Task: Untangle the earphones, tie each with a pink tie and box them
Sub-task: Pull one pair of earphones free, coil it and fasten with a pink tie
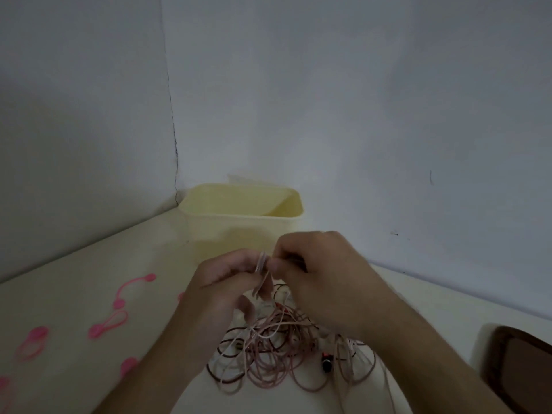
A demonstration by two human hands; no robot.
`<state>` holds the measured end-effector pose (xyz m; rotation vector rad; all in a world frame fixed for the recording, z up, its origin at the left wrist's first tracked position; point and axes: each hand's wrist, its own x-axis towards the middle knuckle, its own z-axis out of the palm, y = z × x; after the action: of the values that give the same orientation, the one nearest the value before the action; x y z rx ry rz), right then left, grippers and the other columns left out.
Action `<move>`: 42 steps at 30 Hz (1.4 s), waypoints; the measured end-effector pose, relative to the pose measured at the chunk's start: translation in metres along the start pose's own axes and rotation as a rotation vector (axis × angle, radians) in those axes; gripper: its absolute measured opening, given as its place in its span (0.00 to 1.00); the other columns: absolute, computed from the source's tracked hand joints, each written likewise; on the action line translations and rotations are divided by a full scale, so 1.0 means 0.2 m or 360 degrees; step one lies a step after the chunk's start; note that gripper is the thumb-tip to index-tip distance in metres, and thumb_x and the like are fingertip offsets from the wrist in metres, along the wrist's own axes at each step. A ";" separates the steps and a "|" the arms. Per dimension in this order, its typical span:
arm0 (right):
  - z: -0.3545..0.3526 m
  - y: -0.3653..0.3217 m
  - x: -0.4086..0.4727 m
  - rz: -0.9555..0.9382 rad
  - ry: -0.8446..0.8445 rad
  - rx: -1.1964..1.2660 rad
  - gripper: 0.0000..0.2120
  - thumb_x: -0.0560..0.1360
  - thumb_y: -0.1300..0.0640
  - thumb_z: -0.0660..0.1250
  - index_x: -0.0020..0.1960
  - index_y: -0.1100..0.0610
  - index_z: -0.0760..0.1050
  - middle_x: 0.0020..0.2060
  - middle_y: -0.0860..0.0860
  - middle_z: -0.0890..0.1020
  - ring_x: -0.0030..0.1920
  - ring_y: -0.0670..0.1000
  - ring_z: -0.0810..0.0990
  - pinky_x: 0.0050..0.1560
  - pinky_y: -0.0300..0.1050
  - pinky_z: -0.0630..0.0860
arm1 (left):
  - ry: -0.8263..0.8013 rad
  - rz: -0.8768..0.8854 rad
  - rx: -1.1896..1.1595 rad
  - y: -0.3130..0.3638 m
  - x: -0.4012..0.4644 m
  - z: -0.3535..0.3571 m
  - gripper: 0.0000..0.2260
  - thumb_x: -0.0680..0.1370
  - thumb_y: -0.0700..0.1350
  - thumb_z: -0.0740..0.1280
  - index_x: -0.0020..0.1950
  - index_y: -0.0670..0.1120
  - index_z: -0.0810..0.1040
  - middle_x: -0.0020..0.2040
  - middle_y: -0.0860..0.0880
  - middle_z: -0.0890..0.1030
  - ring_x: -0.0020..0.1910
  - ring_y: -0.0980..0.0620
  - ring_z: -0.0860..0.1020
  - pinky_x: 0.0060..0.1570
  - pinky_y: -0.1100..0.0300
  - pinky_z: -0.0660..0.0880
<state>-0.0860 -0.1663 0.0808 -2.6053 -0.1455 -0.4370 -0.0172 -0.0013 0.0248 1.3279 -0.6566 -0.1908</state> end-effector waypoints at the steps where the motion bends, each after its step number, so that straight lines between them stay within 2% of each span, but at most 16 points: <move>1: -0.01 0.01 0.00 -0.0004 0.0070 0.0043 0.12 0.82 0.49 0.68 0.41 0.49 0.79 0.30 0.45 0.77 0.30 0.45 0.75 0.32 0.41 0.70 | -0.0051 -0.0032 -0.0031 0.00 0.00 0.00 0.07 0.76 0.39 0.66 0.45 0.39 0.84 0.36 0.41 0.77 0.35 0.47 0.76 0.29 0.55 0.70; 4: -0.02 0.02 0.00 0.0014 0.0190 0.0177 0.12 0.81 0.49 0.71 0.39 0.50 0.79 0.28 0.41 0.77 0.29 0.44 0.74 0.31 0.37 0.69 | -0.0155 -0.0104 -0.0092 0.01 -0.01 0.02 0.11 0.78 0.45 0.66 0.42 0.40 0.83 0.33 0.40 0.71 0.31 0.46 0.70 0.28 0.57 0.67; 8: 0.00 0.04 0.01 0.0037 0.0227 0.0356 0.13 0.82 0.51 0.70 0.39 0.51 0.79 0.27 0.45 0.75 0.28 0.44 0.70 0.31 0.37 0.67 | -0.0186 -0.0122 -0.0416 0.02 -0.03 0.03 0.10 0.81 0.42 0.67 0.45 0.39 0.83 0.34 0.43 0.72 0.30 0.50 0.70 0.26 0.60 0.66; 10: 0.01 0.06 0.02 0.0094 0.0165 0.0353 0.13 0.83 0.53 0.67 0.40 0.51 0.80 0.27 0.45 0.74 0.27 0.43 0.69 0.30 0.39 0.67 | -0.0114 -0.0089 -0.0602 0.04 -0.04 0.02 0.11 0.81 0.41 0.63 0.48 0.39 0.85 0.38 0.43 0.77 0.35 0.50 0.76 0.26 0.61 0.69; 13: 0.04 0.06 0.02 0.0190 -0.0106 0.0247 0.14 0.83 0.58 0.64 0.41 0.52 0.80 0.25 0.40 0.76 0.26 0.43 0.71 0.29 0.35 0.66 | 0.0069 -0.0042 -0.0758 0.06 -0.02 0.01 0.14 0.78 0.39 0.63 0.54 0.43 0.88 0.50 0.45 0.86 0.48 0.52 0.85 0.27 0.62 0.75; 16: 0.06 0.02 0.01 0.0134 -0.0318 0.0064 0.14 0.84 0.56 0.63 0.41 0.49 0.79 0.31 0.42 0.78 0.32 0.42 0.75 0.33 0.36 0.67 | 0.0224 0.0023 -0.0573 0.05 0.00 0.00 0.14 0.78 0.38 0.65 0.60 0.42 0.85 0.59 0.45 0.87 0.59 0.49 0.85 0.33 0.60 0.79; 20: 0.04 -0.01 0.01 -0.0002 -0.0345 0.0002 0.11 0.82 0.54 0.67 0.42 0.54 0.78 0.34 0.48 0.79 0.36 0.47 0.77 0.37 0.46 0.73 | 0.0294 0.0057 -0.0047 0.01 0.00 0.00 0.11 0.81 0.36 0.66 0.61 0.44 0.85 0.53 0.46 0.88 0.52 0.48 0.87 0.36 0.57 0.82; 22: 0.01 -0.02 0.00 -0.0014 -0.0261 0.0063 0.10 0.81 0.53 0.68 0.42 0.54 0.79 0.32 0.48 0.79 0.33 0.46 0.75 0.35 0.43 0.72 | 0.0217 0.0072 0.0106 0.00 0.00 0.01 0.11 0.82 0.35 0.66 0.57 0.44 0.87 0.49 0.46 0.88 0.45 0.48 0.85 0.36 0.55 0.81; 24: -0.03 -0.01 0.00 -0.0002 -0.0146 0.0174 0.10 0.81 0.53 0.69 0.41 0.51 0.82 0.31 0.46 0.79 0.29 0.44 0.73 0.30 0.39 0.69 | 0.0109 0.0062 0.0143 0.00 0.00 0.01 0.10 0.82 0.36 0.65 0.48 0.43 0.87 0.41 0.46 0.84 0.39 0.49 0.80 0.32 0.54 0.76; 26: -0.05 0.01 0.00 0.0018 -0.0034 0.0275 0.11 0.81 0.53 0.70 0.40 0.50 0.83 0.28 0.45 0.78 0.27 0.44 0.71 0.29 0.38 0.67 | 0.0012 -0.0015 0.0044 0.00 0.00 0.00 0.11 0.82 0.41 0.67 0.43 0.40 0.84 0.35 0.43 0.77 0.33 0.48 0.75 0.29 0.54 0.69; 28: -0.04 0.03 0.01 0.0029 0.0069 0.0316 0.11 0.81 0.52 0.71 0.40 0.49 0.83 0.27 0.45 0.75 0.27 0.44 0.70 0.31 0.37 0.68 | -0.0098 -0.0088 -0.0033 0.00 -0.01 0.00 0.16 0.80 0.48 0.65 0.43 0.36 0.83 0.32 0.41 0.72 0.28 0.46 0.69 0.29 0.57 0.68; 32: 0.01 0.07 0.02 0.0085 0.0128 0.0374 0.10 0.82 0.53 0.70 0.42 0.49 0.83 0.30 0.46 0.77 0.29 0.44 0.71 0.33 0.36 0.69 | -0.0142 -0.0185 -0.0358 0.02 -0.02 0.02 0.14 0.82 0.45 0.64 0.40 0.38 0.79 0.33 0.43 0.65 0.29 0.49 0.64 0.28 0.59 0.64; 35: 0.04 0.07 0.03 0.0156 0.0069 0.0332 0.12 0.84 0.55 0.66 0.42 0.48 0.81 0.34 0.50 0.81 0.29 0.43 0.71 0.33 0.40 0.69 | -0.0089 -0.0161 -0.0542 0.03 -0.02 0.01 0.15 0.82 0.45 0.61 0.40 0.40 0.78 0.35 0.45 0.65 0.31 0.51 0.65 0.28 0.59 0.66; 37: 0.07 0.06 0.03 0.0158 0.0007 0.0284 0.13 0.84 0.57 0.64 0.41 0.50 0.79 0.34 0.47 0.82 0.30 0.43 0.74 0.33 0.38 0.71 | -0.0051 -0.0110 -0.0570 0.03 -0.01 0.01 0.15 0.83 0.45 0.60 0.40 0.40 0.78 0.37 0.45 0.66 0.32 0.51 0.67 0.28 0.58 0.67; 39: 0.10 0.04 0.03 0.0156 -0.0049 0.0237 0.14 0.85 0.57 0.63 0.42 0.51 0.79 0.33 0.45 0.81 0.34 0.44 0.78 0.39 0.43 0.76 | 0.0000 -0.0102 -0.0592 0.03 0.00 0.00 0.14 0.83 0.44 0.60 0.41 0.41 0.78 0.38 0.45 0.68 0.33 0.51 0.69 0.28 0.58 0.67; 42: 0.14 0.03 0.04 0.0142 -0.0092 0.0220 0.13 0.85 0.58 0.60 0.45 0.50 0.79 0.38 0.45 0.83 0.40 0.47 0.82 0.48 0.51 0.80 | 0.0039 -0.0103 -0.0601 0.02 0.00 0.00 0.12 0.82 0.44 0.61 0.42 0.41 0.77 0.38 0.46 0.69 0.34 0.51 0.69 0.28 0.59 0.67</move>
<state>-0.0699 -0.1576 0.0566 -2.4781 -0.0753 -0.3092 -0.0177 0.0004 0.0292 0.9869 -0.5262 -0.3337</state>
